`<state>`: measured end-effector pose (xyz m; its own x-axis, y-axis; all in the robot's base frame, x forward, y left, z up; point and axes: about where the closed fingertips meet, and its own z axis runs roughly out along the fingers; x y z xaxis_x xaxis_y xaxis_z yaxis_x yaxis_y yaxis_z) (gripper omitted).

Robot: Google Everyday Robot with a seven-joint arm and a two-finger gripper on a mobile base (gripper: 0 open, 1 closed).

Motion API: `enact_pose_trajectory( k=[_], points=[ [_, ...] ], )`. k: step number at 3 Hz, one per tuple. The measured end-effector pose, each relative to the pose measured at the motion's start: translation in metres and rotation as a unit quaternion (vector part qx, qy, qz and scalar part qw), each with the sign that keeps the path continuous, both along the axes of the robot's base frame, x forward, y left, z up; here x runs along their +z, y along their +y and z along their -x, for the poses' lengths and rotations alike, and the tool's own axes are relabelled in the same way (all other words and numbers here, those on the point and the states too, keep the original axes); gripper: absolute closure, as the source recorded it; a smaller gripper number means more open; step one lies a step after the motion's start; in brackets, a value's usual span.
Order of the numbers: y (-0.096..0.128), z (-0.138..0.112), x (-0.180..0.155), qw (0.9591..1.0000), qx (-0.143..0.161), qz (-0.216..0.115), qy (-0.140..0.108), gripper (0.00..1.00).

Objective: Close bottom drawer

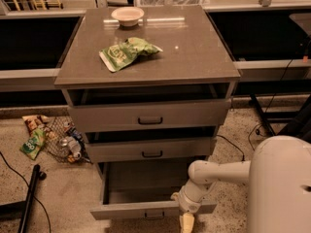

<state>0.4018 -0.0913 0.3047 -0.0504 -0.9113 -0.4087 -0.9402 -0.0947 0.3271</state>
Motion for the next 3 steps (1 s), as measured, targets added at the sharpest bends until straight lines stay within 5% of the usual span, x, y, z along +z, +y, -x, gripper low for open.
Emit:
enact_pose_trajectory(
  k=[3],
  points=[
    [-0.026,0.000,-0.093,0.9977,-0.055,-0.006,0.038,0.65]
  ],
)
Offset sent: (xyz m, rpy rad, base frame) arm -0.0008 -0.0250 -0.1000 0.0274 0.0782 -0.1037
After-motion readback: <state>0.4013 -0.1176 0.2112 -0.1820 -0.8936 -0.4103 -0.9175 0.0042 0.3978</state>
